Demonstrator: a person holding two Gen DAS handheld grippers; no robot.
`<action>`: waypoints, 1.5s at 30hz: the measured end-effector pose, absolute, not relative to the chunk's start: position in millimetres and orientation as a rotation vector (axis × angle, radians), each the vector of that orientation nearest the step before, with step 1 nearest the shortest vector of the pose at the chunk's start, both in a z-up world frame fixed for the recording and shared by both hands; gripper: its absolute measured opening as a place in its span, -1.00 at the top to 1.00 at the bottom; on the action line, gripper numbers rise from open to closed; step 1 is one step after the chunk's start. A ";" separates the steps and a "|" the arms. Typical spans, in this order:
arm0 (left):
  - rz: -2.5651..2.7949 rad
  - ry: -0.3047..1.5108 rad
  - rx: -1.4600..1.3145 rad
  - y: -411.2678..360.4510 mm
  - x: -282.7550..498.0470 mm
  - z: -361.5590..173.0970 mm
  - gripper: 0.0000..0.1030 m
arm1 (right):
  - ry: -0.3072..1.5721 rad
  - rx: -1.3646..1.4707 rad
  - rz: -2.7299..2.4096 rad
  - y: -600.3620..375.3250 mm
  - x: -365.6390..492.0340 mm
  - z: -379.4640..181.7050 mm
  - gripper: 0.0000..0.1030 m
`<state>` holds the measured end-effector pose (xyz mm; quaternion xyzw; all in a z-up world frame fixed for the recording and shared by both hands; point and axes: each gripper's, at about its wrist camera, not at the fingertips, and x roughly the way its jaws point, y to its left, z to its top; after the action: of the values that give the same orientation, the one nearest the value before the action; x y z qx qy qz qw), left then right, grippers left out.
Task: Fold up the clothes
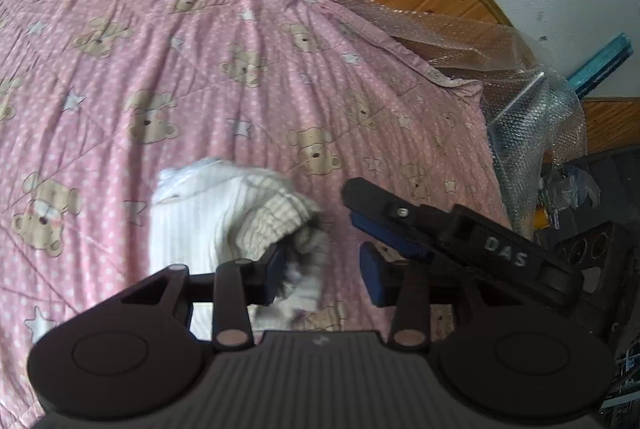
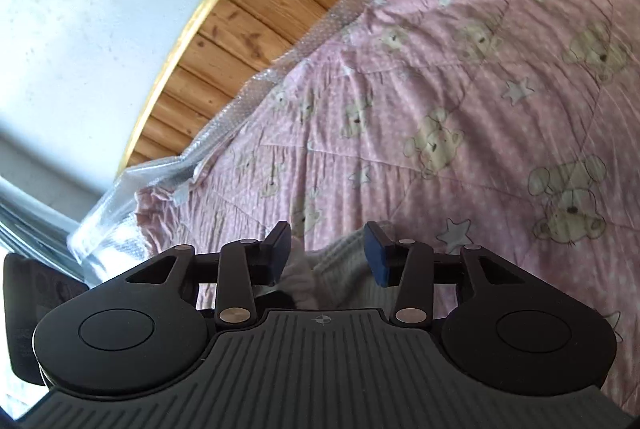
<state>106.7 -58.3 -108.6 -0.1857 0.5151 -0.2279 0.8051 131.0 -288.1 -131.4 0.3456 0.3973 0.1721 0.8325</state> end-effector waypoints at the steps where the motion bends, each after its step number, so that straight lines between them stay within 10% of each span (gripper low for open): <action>1: -0.496 1.085 -0.381 -57.2 102.0 -103.9 -0.45 | 0.831 0.720 0.349 -289.8 129.6 -128.2 0.11; 7: -0.407 1.039 -0.407 0.8 77.3 -95.3 -0.51 | 0.730 0.528 0.402 -272.8 117.9 -92.1 0.18; 12: -0.248 1.085 -0.460 35.1 93.4 -123.9 -0.48 | 0.832 0.190 0.464 -207.5 126.6 -115.7 0.80; 21: -0.304 1.108 -0.423 12.4 119.5 -157.0 -0.50 | 0.881 0.283 0.346 -242.5 122.2 -138.3 -0.03; 26: -0.330 1.154 -0.430 0.4 125.4 -176.1 -0.37 | 1.036 0.373 0.387 -235.2 140.1 -185.2 -0.02; 30: -0.347 1.156 -0.482 7.7 118.9 -177.7 0.59 | 1.017 0.369 0.396 -226.7 133.9 -183.6 0.48; 45: 0.053 0.855 -0.604 274.2 22.8 -39.3 0.51 | 0.908 0.301 0.846 16.0 123.3 -76.4 0.52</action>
<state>22.8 274.2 -39.3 -0.2886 0.4082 0.0252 0.8657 123.3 16.0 -76.4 0.1406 0.4240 0.3948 0.8029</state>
